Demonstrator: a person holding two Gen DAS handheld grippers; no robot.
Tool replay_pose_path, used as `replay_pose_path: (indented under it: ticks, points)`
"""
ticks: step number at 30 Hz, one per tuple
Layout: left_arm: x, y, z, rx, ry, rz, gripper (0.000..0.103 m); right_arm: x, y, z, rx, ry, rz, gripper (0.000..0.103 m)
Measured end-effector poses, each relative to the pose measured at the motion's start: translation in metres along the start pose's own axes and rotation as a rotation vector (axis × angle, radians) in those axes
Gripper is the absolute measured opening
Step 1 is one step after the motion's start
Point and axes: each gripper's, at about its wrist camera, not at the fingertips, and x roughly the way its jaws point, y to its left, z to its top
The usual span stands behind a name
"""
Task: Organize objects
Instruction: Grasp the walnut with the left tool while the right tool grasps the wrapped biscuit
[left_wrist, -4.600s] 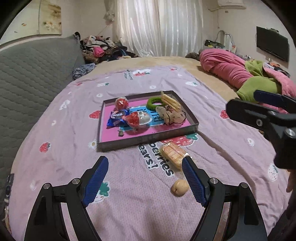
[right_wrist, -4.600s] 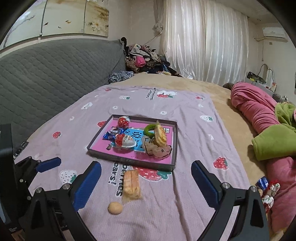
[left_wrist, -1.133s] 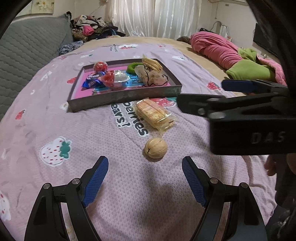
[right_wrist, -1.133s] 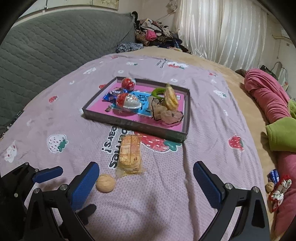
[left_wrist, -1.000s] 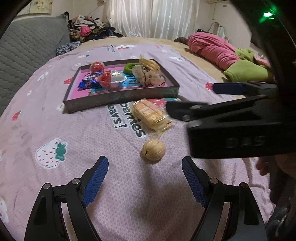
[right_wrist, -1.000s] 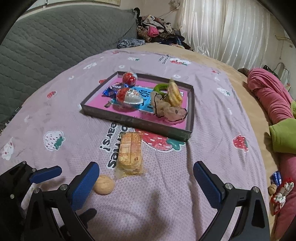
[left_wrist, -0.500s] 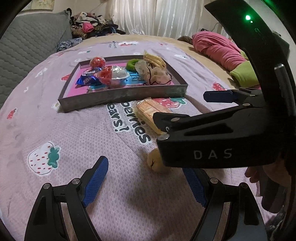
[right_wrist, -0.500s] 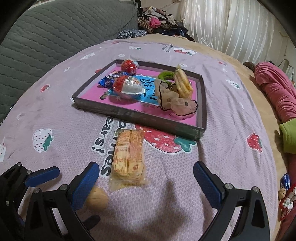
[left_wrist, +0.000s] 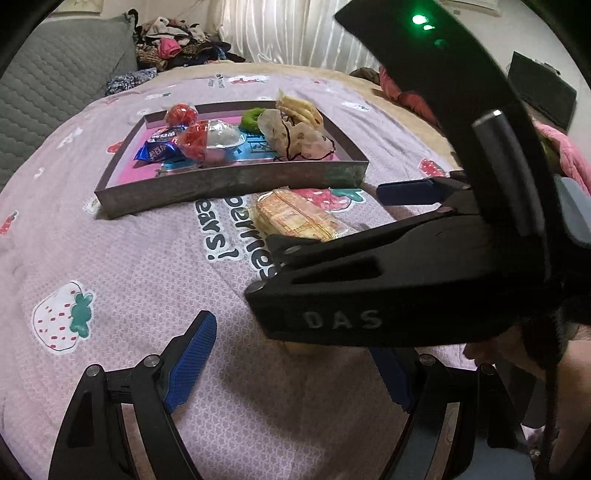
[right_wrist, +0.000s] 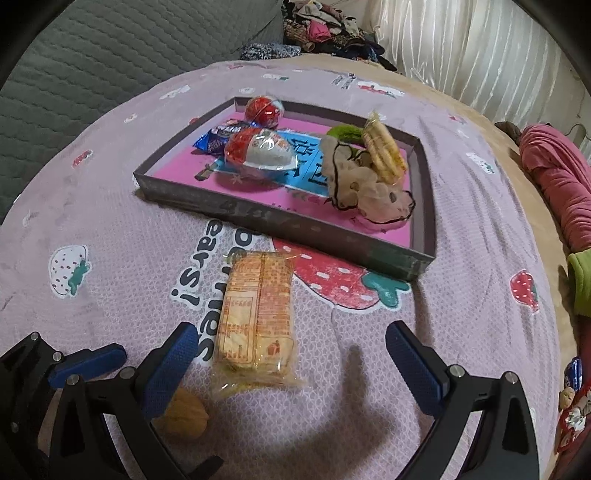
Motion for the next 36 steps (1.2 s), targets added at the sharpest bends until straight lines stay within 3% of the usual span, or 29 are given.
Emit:
replay_pose_path:
  ticks: [6,9,11,15,17,36]
  points:
    - [0.008,0.001,0.002,-0.014,0.017,-0.012,0.075,0.01,0.003,0.003,-0.015,0.018,0.007,0.089]
    - [0.01,0.004,0.003,-0.028,0.018,-0.026,0.058,0.016,0.003,0.005,-0.011,0.032,0.012,0.081]
    - [0.011,0.005,0.004,-0.031,0.019,-0.028,0.054,0.021,0.002,0.005,-0.007,0.041,0.02,0.067]
    - [0.014,0.005,0.004,-0.038,0.02,-0.038,0.037,0.025,0.002,0.006,-0.004,0.047,0.034,0.053]
    - [0.014,0.006,0.003,-0.039,0.021,-0.039,0.035,0.024,0.002,0.007,0.001,0.045,0.039,0.043]
    - [0.009,0.018,0.0,-0.044,0.033,0.006,0.034,0.005,-0.02,-0.012,0.052,0.039,-0.002,0.04]
